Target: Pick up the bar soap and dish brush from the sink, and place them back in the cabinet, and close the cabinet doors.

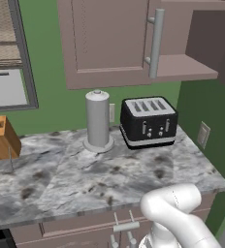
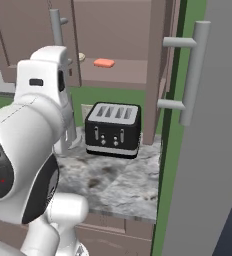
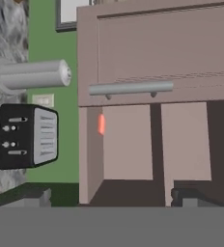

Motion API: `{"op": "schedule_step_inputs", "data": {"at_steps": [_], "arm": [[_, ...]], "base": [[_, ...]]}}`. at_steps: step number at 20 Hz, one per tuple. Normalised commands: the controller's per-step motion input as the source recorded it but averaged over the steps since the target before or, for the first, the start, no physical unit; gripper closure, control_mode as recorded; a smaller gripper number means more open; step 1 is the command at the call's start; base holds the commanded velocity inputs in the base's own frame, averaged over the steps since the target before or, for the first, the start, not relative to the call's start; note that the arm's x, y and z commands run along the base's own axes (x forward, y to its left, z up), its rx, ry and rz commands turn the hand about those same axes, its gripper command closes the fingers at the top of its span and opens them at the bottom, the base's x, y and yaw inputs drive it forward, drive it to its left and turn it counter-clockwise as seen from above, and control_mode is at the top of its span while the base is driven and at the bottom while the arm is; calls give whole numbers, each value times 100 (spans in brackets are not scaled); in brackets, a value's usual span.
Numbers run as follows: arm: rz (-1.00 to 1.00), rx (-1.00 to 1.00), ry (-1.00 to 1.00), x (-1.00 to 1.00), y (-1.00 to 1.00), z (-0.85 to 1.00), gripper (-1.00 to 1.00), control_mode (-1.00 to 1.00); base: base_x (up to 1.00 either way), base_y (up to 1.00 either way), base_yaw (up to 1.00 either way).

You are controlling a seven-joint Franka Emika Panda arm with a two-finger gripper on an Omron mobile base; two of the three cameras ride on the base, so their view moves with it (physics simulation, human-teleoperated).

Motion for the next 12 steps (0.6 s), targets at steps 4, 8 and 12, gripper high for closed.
{"op": "schedule_step_inputs", "data": {"at_steps": [4, 8, 12], "arm": [[0, 0, 0, 0, -47, 0, -100, -100], [0, 0, 0, 0, -42, 0, -100, -100], [0, 0, 0, 0, -40, 0, -100, -100]], "base": [[0, 0, 0], [0, 0, 0], [0, 0, 0]]}}
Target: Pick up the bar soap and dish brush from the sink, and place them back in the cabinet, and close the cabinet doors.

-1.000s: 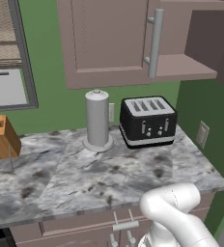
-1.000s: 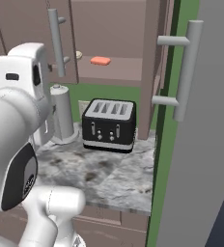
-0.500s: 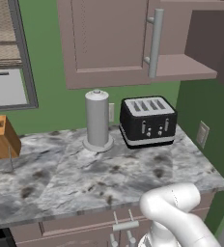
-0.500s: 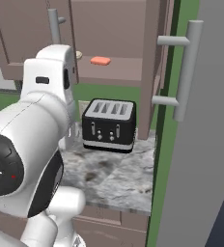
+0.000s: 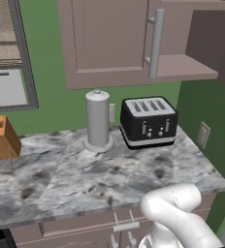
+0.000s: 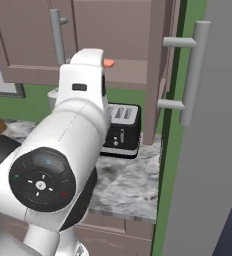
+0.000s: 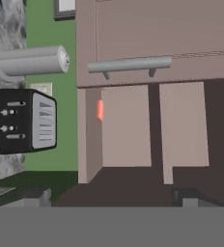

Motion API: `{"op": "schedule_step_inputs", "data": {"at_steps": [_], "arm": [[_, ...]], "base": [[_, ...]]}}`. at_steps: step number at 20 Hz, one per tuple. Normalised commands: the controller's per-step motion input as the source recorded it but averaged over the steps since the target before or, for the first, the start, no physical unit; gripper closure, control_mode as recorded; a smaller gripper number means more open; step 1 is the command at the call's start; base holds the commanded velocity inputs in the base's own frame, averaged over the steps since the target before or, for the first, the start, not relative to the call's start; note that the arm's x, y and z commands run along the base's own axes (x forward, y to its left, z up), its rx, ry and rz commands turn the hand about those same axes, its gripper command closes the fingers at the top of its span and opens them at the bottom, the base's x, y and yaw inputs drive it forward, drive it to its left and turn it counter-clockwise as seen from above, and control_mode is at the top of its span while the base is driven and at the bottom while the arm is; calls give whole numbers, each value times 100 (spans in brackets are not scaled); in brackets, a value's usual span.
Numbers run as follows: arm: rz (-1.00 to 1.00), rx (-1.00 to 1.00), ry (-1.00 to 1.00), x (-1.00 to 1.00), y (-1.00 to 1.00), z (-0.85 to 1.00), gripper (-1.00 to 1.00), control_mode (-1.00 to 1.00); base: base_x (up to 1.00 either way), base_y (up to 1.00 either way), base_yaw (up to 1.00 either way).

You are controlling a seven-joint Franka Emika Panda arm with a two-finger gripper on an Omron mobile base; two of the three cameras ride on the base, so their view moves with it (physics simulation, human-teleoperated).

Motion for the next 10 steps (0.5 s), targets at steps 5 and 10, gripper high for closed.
{"op": "schedule_step_inputs", "data": {"at_steps": [5, 10], "arm": [[0, 0, 0, 0, -43, 0, -100, -100], [0, 0, 0, 0, -45, 0, -100, -100]], "base": [[0, 0, 0], [0, 0, 0]]}}
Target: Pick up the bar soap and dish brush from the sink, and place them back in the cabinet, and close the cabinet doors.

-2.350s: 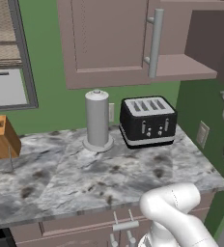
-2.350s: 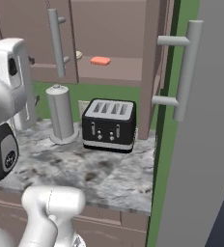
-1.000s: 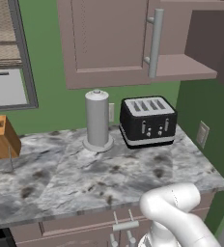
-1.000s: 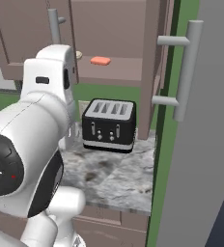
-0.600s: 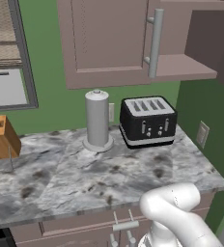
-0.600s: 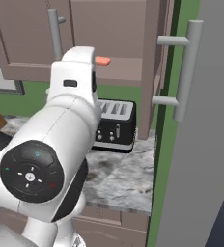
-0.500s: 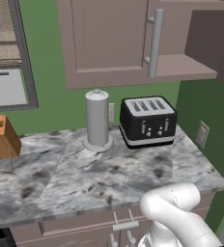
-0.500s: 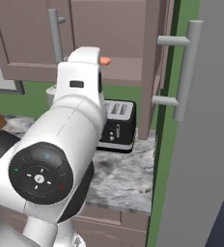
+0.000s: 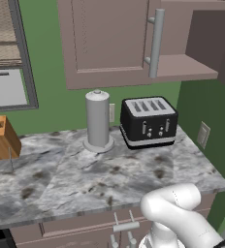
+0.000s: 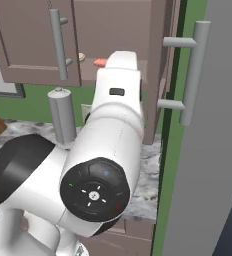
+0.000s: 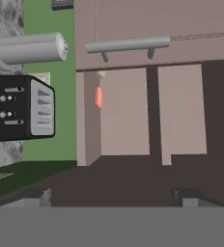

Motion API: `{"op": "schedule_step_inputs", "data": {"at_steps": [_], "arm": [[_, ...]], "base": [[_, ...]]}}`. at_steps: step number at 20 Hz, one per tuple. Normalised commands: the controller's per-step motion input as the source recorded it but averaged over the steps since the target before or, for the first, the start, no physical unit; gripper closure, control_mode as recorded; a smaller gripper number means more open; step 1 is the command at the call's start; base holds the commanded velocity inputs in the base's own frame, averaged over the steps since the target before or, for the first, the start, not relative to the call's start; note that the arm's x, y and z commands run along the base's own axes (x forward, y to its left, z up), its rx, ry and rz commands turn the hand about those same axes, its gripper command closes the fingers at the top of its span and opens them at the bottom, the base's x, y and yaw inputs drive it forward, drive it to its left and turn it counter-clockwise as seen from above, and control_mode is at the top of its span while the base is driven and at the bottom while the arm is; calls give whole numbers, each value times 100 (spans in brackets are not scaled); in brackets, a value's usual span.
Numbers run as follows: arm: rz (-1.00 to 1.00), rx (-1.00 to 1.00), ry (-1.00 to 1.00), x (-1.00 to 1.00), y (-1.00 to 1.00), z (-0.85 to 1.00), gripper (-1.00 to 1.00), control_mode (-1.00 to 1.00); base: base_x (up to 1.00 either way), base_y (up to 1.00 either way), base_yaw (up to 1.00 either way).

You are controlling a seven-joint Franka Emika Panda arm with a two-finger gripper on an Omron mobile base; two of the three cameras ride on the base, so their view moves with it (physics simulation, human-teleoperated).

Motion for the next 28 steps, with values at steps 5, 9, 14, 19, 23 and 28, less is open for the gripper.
{"op": "schedule_step_inputs", "data": {"at_steps": [5, 9, 14, 19, 23, 28], "arm": [[0, 0, 0, 0, -43, 0, -100, -100], [0, 0, 0, 0, -35, 0, -100, -100], [0, 0, 0, 0, -33, 0, -100, -100], [0, 0, 0, 0, -33, -6, -100, -100], [1, 0, 0, 0, -31, -3, -100, -100], [5, 0, 0, 1, -20, -11, -100, -100]], "base": [[0, 0, 0], [0, 0, 0], [0, 0, 0], [0, 0, 0], [0, 0, 0], [0, 0, 0]]}}
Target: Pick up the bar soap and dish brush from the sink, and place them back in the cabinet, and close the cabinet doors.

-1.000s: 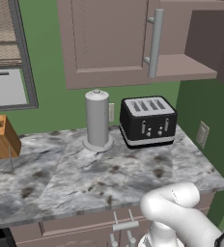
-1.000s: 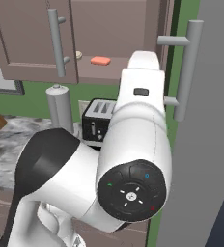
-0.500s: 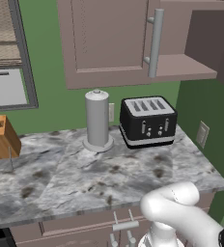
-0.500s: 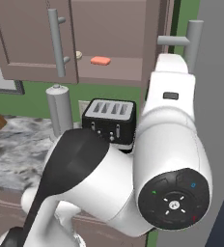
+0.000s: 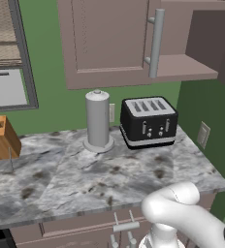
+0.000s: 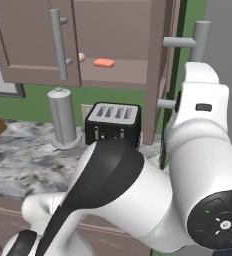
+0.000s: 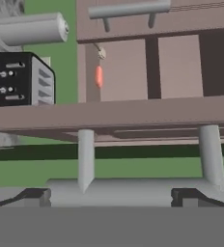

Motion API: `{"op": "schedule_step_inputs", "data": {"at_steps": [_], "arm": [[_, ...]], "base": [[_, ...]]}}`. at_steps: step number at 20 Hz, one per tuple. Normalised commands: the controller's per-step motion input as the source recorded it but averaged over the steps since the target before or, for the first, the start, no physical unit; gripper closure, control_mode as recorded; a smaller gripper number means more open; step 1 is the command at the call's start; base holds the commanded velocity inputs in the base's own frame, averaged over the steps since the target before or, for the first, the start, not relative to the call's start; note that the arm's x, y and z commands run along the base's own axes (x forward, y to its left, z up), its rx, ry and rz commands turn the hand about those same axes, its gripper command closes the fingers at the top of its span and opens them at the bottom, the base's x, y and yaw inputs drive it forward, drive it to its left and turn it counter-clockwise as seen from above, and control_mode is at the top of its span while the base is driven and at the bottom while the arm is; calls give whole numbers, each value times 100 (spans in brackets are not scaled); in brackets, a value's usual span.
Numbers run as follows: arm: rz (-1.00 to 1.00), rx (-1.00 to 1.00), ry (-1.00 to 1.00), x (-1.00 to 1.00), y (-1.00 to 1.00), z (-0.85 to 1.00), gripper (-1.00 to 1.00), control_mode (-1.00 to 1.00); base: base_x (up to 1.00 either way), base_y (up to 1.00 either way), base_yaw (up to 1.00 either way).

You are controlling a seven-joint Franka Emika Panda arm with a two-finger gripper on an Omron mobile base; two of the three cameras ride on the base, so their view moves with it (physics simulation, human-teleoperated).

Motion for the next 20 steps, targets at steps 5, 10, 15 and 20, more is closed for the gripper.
{"op": "schedule_step_inputs", "data": {"at_steps": [5, 10, 15, 20], "arm": [[7, 0, 0, 11, -8, -21, -100, -100], [6, 0, -1, 15, -4, -18, -100, -100], [3, 0, -4, 23, 0, -12, -100, -100], [3, 0, -4, 25, -2, -4, -100, -100]], "base": [[0, 0, 0], [0, 0, 0], [0, 0, 0], [0, 0, 0]]}}
